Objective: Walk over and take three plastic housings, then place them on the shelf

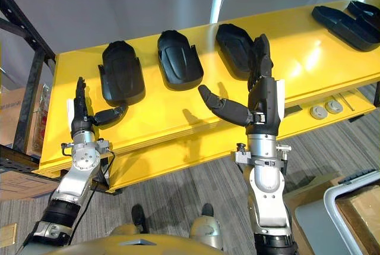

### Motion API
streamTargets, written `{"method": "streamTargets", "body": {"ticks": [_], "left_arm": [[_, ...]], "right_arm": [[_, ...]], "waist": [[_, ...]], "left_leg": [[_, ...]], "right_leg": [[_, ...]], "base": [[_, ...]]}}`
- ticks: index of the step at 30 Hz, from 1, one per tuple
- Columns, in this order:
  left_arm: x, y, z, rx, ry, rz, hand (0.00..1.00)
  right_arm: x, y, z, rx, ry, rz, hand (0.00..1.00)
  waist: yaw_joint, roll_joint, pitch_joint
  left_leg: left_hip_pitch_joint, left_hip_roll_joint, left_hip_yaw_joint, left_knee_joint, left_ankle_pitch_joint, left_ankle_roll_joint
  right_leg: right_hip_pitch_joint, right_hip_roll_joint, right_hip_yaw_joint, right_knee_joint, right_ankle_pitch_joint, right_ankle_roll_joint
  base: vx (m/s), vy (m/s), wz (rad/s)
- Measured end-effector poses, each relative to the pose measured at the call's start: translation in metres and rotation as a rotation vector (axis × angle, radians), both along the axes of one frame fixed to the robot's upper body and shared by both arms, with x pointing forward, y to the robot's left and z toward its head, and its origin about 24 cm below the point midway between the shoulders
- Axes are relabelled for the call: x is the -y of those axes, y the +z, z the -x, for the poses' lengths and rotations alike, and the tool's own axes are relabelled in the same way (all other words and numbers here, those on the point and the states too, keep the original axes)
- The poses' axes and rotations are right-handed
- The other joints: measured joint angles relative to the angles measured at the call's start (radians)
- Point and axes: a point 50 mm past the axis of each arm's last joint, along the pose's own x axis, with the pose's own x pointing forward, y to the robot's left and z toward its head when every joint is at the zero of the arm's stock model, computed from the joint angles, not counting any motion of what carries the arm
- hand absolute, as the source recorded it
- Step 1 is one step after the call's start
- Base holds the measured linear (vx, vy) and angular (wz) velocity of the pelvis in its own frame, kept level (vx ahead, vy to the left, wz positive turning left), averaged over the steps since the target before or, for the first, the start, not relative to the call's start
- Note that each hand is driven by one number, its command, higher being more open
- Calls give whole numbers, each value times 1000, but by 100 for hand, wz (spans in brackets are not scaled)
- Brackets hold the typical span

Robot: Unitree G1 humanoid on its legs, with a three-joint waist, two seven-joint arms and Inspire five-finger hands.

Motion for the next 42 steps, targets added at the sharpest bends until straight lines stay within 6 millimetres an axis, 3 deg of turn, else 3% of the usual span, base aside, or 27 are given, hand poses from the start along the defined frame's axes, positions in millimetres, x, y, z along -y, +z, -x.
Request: {"method": "streamTargets", "body": {"ticks": [10,20,25,31,36,42], "left_arm": [[1,21,-17,83,34,5,100],[-1,29,-20,118,44,13,100],[4,43,10,216,24,76,100],[18,52,42,276,-79,117,100],[29,42,55,225,-177,139,100],[32,27,69,170,-243,257,100]], "right_arm": [[-7,7,-7,19,41,8,100],[-14,9,-11,30,51,6,100],[-16,-2,-6,-14,68,-69,100],[-31,-13,-3,-72,221,-159,100],[-52,-14,-19,-107,263,-148,100],[-51,-23,-29,-161,173,-141,100]], "waist": [[-1,-1,47],[1,-10,56],[6,-12,58],[29,-8,55],[56,-5,39],[87,-4,-1]], "left_leg": [[-29,0,-6,1,11,5],[-35,0,-23,0,14,6],[-23,0,-26,0,11,2],[12,1,-50,0,1,-4],[12,-3,-90,0,4,-1],[0,-8,-134,0,6,-2]], "right_leg": [[-36,-1,2,17,3,3],[-34,-1,-14,23,-2,-2],[-19,-1,-19,23,-9,-1],[40,-2,-51,19,-30,5],[79,-3,-98,-1,-24,5],[110,-1,-149,-25,-23,6]], "base": [[-5,-4,1],[8,-9,5],[7,-3,1],[6,-12,13],[-5,-7,23],[12,-17,24]]}}
